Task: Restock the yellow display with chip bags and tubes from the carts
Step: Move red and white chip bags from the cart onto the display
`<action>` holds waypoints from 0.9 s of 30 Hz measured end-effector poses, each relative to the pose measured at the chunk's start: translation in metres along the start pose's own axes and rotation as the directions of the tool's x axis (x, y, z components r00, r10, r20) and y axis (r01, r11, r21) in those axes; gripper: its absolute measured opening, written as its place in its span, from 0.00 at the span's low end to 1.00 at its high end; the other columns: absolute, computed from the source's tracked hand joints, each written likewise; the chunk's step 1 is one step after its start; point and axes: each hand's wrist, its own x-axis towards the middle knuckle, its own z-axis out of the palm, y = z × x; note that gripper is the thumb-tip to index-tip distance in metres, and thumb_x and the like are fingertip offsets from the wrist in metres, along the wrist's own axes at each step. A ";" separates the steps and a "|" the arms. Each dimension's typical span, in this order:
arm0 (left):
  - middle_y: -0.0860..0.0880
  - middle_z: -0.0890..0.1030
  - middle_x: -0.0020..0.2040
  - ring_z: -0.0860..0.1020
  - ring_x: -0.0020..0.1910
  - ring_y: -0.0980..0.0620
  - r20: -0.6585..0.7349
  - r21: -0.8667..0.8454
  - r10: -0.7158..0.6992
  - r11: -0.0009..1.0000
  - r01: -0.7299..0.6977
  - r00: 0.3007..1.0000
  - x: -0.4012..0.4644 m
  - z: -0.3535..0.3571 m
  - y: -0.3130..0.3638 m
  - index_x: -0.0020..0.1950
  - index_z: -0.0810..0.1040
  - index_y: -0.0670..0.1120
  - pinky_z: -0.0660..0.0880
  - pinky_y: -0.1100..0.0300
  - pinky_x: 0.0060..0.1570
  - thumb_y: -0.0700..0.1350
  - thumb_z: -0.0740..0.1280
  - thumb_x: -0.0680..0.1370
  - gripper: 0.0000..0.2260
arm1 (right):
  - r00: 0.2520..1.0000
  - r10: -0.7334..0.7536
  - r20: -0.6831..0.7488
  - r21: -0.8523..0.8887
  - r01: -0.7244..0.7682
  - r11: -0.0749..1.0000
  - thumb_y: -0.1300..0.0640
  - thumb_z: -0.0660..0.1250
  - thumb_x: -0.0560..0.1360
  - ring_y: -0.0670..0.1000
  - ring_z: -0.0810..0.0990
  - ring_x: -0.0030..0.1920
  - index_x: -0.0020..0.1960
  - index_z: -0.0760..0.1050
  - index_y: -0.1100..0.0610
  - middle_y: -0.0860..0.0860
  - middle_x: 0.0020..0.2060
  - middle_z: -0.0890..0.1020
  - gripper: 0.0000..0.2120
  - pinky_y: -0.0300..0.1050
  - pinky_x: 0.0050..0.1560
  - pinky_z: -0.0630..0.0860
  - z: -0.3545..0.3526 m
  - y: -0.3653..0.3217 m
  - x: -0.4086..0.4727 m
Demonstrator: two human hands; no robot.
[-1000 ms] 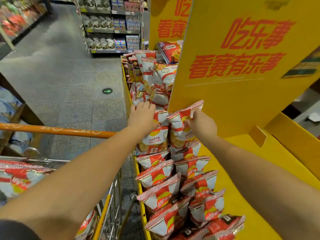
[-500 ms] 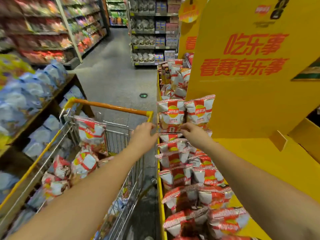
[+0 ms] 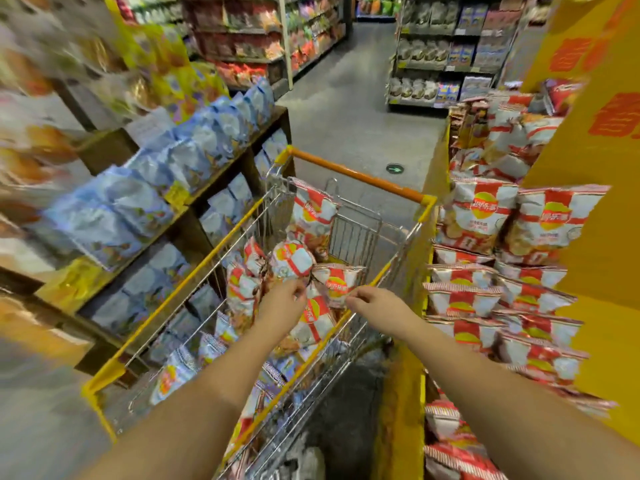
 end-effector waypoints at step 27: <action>0.44 0.65 0.69 0.62 0.68 0.41 0.346 0.865 -0.002 0.388 -0.318 0.938 0.185 -0.040 -0.203 0.73 0.63 0.49 0.61 0.45 0.67 0.40 0.60 0.79 0.23 | 0.841 0.541 0.035 0.168 -0.538 0.826 0.41 0.68 0.74 0.59 0.76 0.61 0.72 0.63 0.64 0.58 0.63 0.76 0.37 0.45 0.45 0.72 0.089 -0.070 0.257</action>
